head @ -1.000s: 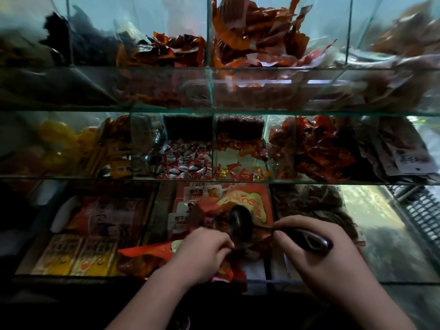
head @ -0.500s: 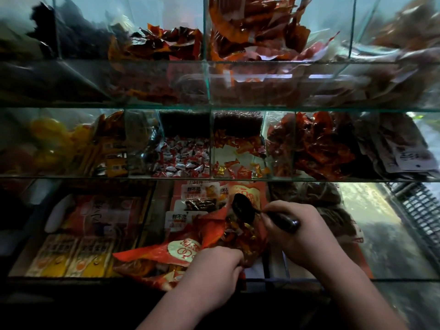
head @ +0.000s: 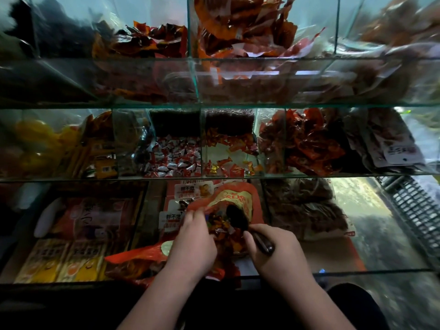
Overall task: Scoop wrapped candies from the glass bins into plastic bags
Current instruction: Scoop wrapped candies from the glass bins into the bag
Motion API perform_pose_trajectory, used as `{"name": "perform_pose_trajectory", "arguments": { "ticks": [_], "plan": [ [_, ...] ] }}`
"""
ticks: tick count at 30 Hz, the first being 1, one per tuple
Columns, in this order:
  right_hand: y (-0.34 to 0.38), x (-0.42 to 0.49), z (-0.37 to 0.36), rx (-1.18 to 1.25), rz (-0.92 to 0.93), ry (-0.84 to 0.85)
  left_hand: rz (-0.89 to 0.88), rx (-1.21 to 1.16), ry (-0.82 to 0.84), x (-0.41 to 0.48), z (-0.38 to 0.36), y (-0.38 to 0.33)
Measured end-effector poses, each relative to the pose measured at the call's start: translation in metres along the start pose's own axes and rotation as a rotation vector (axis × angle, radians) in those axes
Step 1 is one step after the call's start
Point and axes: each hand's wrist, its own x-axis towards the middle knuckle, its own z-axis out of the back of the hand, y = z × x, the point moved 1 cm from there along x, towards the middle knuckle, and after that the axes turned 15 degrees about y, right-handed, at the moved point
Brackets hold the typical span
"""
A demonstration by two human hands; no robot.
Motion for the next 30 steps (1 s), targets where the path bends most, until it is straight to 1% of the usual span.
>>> {"name": "perform_pose_trajectory", "arguments": {
  "ticks": [5,8,10,12,15,17,21,24,28,30],
  "plan": [
    [0.000,0.017,0.002,0.188,-0.095,0.038,-0.084,-0.046,-0.075,-0.001,-0.004,0.016],
    [-0.004,0.023,0.006,0.290,-0.152,0.069,-0.096,-0.084,-0.092,-0.001,-0.003,0.020],
    [-0.005,0.020,0.005,0.309,-0.169,0.114,-0.081,-0.102,-0.082,0.000,-0.003,0.023],
    [-0.006,0.017,0.000,0.321,-0.186,0.121,-0.081,-0.123,-0.072,0.001,-0.004,0.025],
    [-0.008,0.022,-0.007,0.438,-0.296,0.093,-0.086,-0.167,-0.069,-0.001,-0.008,0.024],
    [-0.006,0.024,-0.007,0.520,-0.336,0.065,-0.076,-0.167,-0.063,-0.003,-0.010,0.024],
    [-0.007,0.010,-0.001,0.729,-0.319,-0.121,-0.054,-0.177,-0.065,-0.004,-0.008,0.027],
    [-0.005,0.003,-0.005,0.778,-0.349,-0.131,-0.025,-0.178,-0.035,-0.005,-0.007,0.028],
    [-0.011,0.004,-0.005,0.858,-0.473,-0.142,-0.025,-0.179,-0.046,-0.008,-0.007,0.027],
    [-0.014,0.001,-0.006,0.868,-0.450,-0.123,-0.024,-0.177,-0.064,-0.008,-0.005,0.029]
  ]
}}
